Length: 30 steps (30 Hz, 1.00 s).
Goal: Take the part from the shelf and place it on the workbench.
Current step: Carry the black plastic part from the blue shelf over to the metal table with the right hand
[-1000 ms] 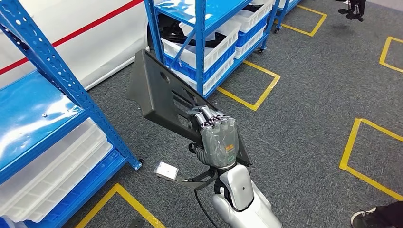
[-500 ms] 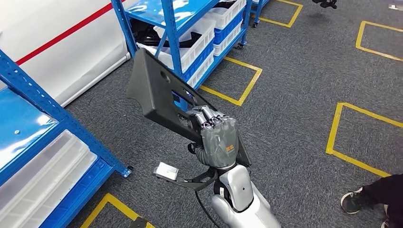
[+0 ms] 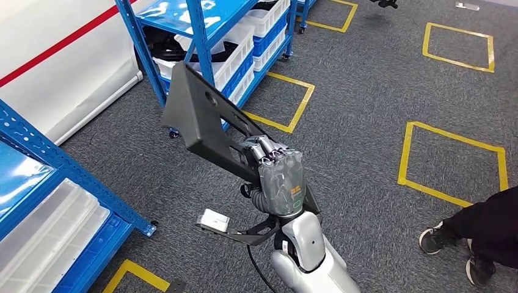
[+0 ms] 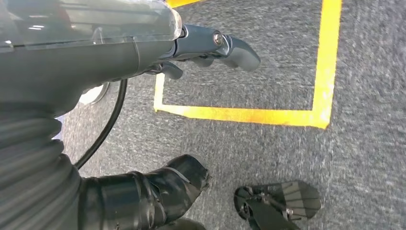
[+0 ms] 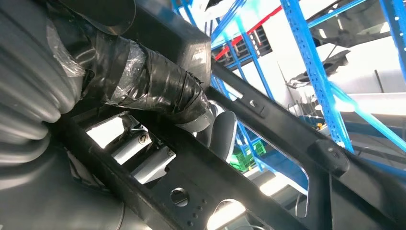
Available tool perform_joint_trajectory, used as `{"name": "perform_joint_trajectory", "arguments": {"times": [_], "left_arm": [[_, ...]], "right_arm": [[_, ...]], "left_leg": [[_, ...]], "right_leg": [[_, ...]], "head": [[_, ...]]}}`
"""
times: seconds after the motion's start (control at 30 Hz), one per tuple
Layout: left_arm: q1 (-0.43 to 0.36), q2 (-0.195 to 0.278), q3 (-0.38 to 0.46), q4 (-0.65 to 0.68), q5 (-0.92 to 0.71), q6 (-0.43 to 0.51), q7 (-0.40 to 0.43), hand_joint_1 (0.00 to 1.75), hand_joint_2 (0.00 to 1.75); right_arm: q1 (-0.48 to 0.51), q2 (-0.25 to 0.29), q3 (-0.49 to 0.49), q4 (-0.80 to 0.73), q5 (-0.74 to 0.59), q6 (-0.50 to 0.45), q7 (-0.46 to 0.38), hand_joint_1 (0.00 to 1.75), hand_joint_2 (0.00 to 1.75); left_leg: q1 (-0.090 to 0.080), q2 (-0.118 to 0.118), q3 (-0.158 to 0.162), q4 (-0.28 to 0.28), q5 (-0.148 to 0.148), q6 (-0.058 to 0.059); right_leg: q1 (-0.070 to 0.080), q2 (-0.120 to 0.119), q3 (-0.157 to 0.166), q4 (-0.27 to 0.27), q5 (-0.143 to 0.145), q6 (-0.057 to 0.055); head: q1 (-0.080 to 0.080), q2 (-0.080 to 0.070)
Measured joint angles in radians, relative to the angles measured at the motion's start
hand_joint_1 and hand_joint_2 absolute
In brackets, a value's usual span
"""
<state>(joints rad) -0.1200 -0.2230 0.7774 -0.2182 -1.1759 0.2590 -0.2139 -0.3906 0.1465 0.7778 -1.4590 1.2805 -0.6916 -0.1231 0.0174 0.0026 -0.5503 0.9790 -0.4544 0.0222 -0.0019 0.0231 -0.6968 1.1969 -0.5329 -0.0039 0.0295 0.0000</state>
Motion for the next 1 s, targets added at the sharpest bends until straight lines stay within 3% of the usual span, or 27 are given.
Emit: {"name": "perform_joint_trajectory", "arguments": {"times": [0.07, 0.1, 0.17, 0.23, 0.3, 0.37, 0.4, 0.47, 0.53, 0.57, 0.6, 0.63, 0.67, 0.73, 0.8, 0.87, 0.93, 1.0], "left_arm": [[0.002, 0.0, 0.0, 0.0, 0.001, 0.0, -0.001, 0.0, 1.75], [0.003, 0.0, 0.0, 0.0, 0.001, 0.0, -0.001, 0.0, 1.75], [0.003, -0.001, 0.0, 0.0, 0.002, 0.0, -0.003, 0.0, 1.75], [0.003, -0.001, 0.0, 0.0, 0.002, 0.001, -0.004, 0.0, 1.75], [0.005, -0.003, 0.0, 0.0, 0.002, 0.002, -0.005, 0.0, 1.75], [0.005, -0.005, 0.0, 0.0, 0.002, 0.003, -0.005, 0.0, 1.75], [0.005, -0.005, 0.0, 0.0, 0.002, 0.003, -0.005, 0.0, 1.75], [0.005, -0.006, 0.0, 0.0, 0.002, 0.004, -0.005, 0.0, 1.75], [0.007, -0.006, 0.0, 0.0, 0.002, 0.005, -0.004, 0.0, 1.75], [0.008, -0.006, 0.0, 0.0, 0.002, 0.005, -0.004, 0.0, 1.75], [0.009, -0.006, 0.0, 0.0, 0.002, 0.005, -0.004, 0.0, 1.75], [0.009, -0.006, 0.0, 0.0, 0.002, 0.005, -0.004, 0.0, 1.75], [0.009, -0.006, 0.0, 0.0, 0.002, 0.005, -0.004, 0.0, 1.75], [0.008, -0.006, 0.0, 0.0, 0.002, 0.004, -0.005, 0.0, 1.75], [0.008, -0.005, 0.0, 0.0, 0.002, 0.004, -0.005, 0.0, 1.75], [0.005, -0.005, 0.001, 0.0, 0.002, 0.004, -0.005, 0.0, 1.75], [0.003, -0.006, 0.001, 0.0, 0.002, 0.004, -0.005, 0.0, 1.75], [0.004, -0.007, 0.001, 0.0, 0.003, 0.003, -0.005, 0.0, 1.75]], "right_arm": [[0.004, -0.001, 0.0, 0.0, -0.002, 0.0, -0.005, 1.75, 1.75], [0.006, -0.001, 0.0, 0.0, -0.003, 0.0, -0.007, 1.75, 1.75], [0.008, -0.001, 0.0, -0.001, -0.005, 0.0, -0.015, 1.75, 1.75], [0.01, -0.001, 0.0, -0.008, -0.009, 0.0, -0.026, 1.75, 1.75], [0.016, 0.0, 0.0, -0.018, -0.014, 0.0, -0.034, 1.75, 1.75], [0.023, 0.0, 0.0, -0.023, -0.018, 0.0, -0.039, 1.75, 1.75], [0.025, 0.0, 0.0, -0.026, -0.02, 0.0, -0.041, 1.75, 1.75], [0.028, 0.0, 0.0, -0.029, -0.022, 0.0, -0.044, 1.75, 1.75], [0.031, 0.001, 0.0, -0.029, -0.024, 0.0, -0.046, 1.75, 1.75], [0.034, 0.001, 0.0, -0.029, -0.025, 0.0, -0.047, 1.75, 1.75], [0.036, 0.001, 0.0, -0.028, -0.026, 0.0, -0.047, 1.75, 1.75], [0.038, 0.001, 0.0, -0.028, -0.027, 0.0, -0.047, 1.75, 1.75], [0.04, 0.001, 0.0, -0.028, -0.028, 0.0, -0.047, 1.75, 1.75], [0.04, 0.001, 0.0, -0.028, -0.031, 0.0, -0.047, 1.75, 1.75], [0.041, 0.001, 0.0, -0.028, -0.033, 0.0, -0.048, 1.75, 1.75], [0.043, 0.0, 0.0, -0.028, -0.034, 0.0, -0.048, 1.75, 1.75], [0.044, 0.0, 0.0, -0.028, -0.035, 0.0, -0.048, 1.75, 1.75], [0.044, -0.001, 0.0, -0.028, -0.036, 0.0, -0.048, 1.75, 1.75]], "left_leg": [[-0.001, 0.018, -0.001, 0.003, -0.002, 0.001], [-0.001, 0.026, -0.002, 0.005, -0.004, 0.001], [-0.001, 0.041, -0.002, 0.012, -0.01, -0.003], [-0.005, 0.052, -0.002, 0.021, -0.018, -0.012], [-0.008, 0.063, -0.002, 0.026, -0.023, -0.023], [-0.006, 0.07, 0.0, 0.027, -0.027, -0.034], [-0.004, 0.062, -0.003, 0.037, -0.038, -0.039], [-0.001, 0.031, -0.035, 0.112, -0.089, -0.046], [-0.001, 0.01, -0.096, 0.247, -0.151, -0.049], [-0.001, 0.008, -0.123, 0.301, -0.165, -0.049], [-0.001, 0.007, -0.134, 0.318, -0.158, -0.049], [-0.001, 0.005, -0.128, 0.296, -0.132, -0.047], [0.0, 0.0, -0.103, 0.236, -0.092, -0.045], [0.002, -0.032, -0.044, 0.1, -0.033, -0.039], [0.002, -0.055, -0.02, 0.043, -0.022, -0.034], [0.001, -0.044, -0.018, 0.036, -0.018, -0.026], [0.004, -0.026, -0.014, 0.025, -0.011, -0.012], [0.001, -0.007, -0.012, 0.019, -0.008, -0.001]], "right_leg": [[-0.004, -0.011, -0.047, 0.103, -0.036, 0.005], [-0.007, -0.014, -0.048, 0.107, -0.027, 0.007], [-0.01, -0.029, 0.009, 0.005, 0.03, 0.007], [-0.004, -0.06, 0.072, -0.116, 0.067, -0.001], [0.004, -0.069, 0.088, -0.152, 0.066, -0.01], [0.003, -0.052, 0.087, -0.157, 0.071, -0.019], [0.001, -0.044, 0.089, -0.159, 0.074, -0.025], [-0.004, -0.031, 0.092, -0.164, 0.079, -0.036], [-0.002, -0.016, 0.092, -0.164, 0.08, -0.04], [-0.001, -0.006, 0.092, -0.163, 0.08, -0.041], [-0.001, 0.005, 0.092, -0.163, 0.08, -0.041], [-0.001, 0.016, 0.092, -0.162, 0.079, -0.041], [-0.001, 0.028, 0.093, -0.16, 0.079, -0.04], [-0.001, 0.049, 0.091, -0.155, 0.078, -0.036], [-0.002, 0.065, 0.084, -0.152, 0.08, -0.025], [-0.004, 0.075, 0.078, -0.154, 0.083, -0.013], [-0.002, 0.047, 0.067, -0.13, 0.063, -0.004], [0.0, 0.002, 0.023, -0.032, 0.006, 0.001]], "head": [[0.0, 0.0], [0.0, 0.0], [0.0, 0.0], [0.0, 0.0], [-0.001, 0.0], [-0.001, 0.0], [-0.001, 0.0], [-0.002, 0.0], [-0.002, 0.0], [-0.002, 0.0], [-0.002, 0.0], [-0.002, 0.0], [-0.002, 0.0], [-0.002, 0.0], [-0.002, 0.0], [-0.002, 0.0], [-0.001, 0.0], [0.0, 0.0]]}}
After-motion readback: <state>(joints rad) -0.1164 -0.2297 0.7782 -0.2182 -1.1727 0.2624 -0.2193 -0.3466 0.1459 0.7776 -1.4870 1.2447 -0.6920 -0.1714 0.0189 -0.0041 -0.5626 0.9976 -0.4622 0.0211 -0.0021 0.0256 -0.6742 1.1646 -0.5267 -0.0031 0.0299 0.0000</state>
